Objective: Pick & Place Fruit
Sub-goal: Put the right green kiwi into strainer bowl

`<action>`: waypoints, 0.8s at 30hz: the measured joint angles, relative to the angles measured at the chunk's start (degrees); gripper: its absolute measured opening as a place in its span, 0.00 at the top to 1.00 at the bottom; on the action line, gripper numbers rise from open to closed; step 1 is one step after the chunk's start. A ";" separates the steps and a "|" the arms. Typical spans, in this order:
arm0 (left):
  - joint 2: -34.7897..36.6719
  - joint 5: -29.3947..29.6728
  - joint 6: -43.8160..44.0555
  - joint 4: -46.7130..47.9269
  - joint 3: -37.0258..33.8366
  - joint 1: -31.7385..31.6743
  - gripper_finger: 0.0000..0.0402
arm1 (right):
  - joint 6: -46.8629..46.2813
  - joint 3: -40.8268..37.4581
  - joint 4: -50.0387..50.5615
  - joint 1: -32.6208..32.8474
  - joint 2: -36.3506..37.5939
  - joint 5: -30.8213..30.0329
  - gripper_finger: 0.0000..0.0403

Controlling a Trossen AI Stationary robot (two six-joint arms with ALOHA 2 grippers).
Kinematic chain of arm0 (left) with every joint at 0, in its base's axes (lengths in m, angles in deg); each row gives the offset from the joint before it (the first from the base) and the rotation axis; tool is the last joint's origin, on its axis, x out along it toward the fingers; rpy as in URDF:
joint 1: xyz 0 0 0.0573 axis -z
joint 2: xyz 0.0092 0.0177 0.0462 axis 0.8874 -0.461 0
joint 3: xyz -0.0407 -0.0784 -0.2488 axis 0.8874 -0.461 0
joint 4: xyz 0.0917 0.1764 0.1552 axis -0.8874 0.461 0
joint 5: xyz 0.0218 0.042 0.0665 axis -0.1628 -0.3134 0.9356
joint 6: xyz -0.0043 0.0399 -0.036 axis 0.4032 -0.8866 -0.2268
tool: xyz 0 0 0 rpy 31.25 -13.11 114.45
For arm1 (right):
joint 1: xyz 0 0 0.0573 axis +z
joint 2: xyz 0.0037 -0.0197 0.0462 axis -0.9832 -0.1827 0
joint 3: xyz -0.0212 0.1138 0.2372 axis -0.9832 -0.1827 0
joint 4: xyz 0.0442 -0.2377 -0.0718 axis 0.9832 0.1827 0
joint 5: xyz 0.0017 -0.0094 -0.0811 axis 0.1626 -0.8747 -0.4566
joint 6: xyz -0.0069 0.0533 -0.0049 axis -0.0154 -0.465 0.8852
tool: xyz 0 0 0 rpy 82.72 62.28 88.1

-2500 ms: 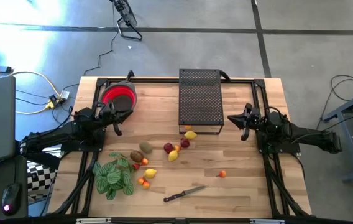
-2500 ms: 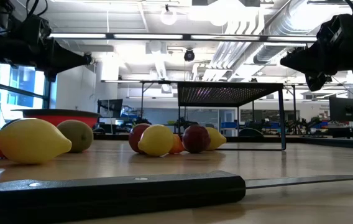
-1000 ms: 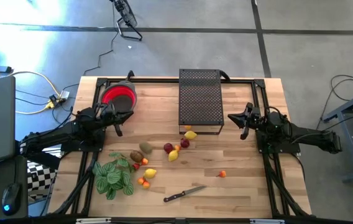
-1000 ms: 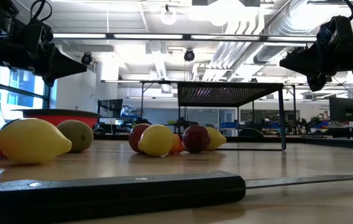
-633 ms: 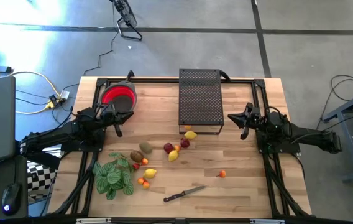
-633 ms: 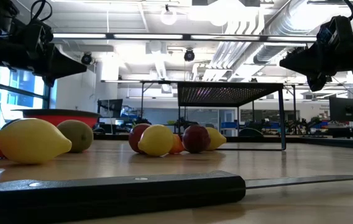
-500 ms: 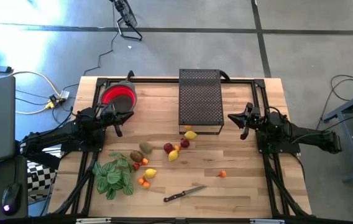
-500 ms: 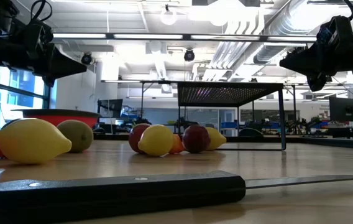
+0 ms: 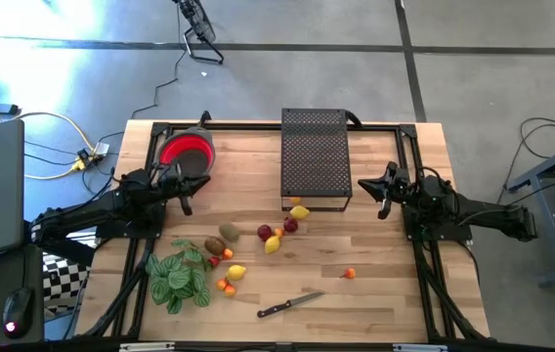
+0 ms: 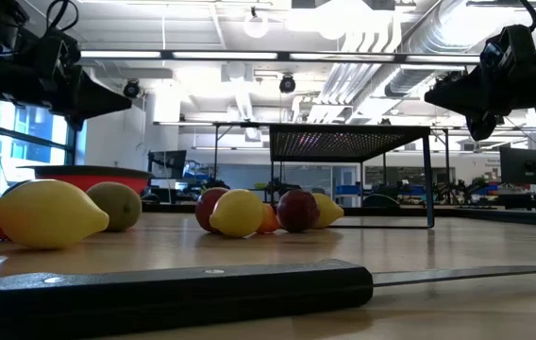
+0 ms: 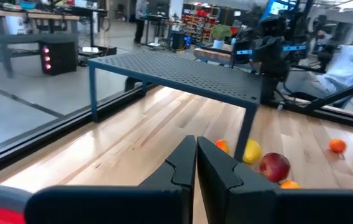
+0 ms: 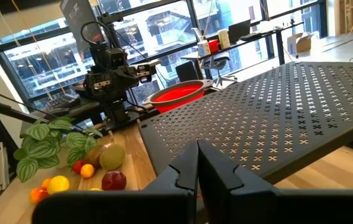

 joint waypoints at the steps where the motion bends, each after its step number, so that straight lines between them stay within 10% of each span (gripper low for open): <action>1: 0.00 -1.16 -0.04 -0.97 -0.05 0.00 0.97 | 0.00 0.00 0.00 0.00 0.00 -0.23 1.00; 24: -10.49 -9.38 -2.01 -2.43 7.14 0.02 1.00 | 0.04 -0.02 0.02 0.00 0.00 -0.60 1.00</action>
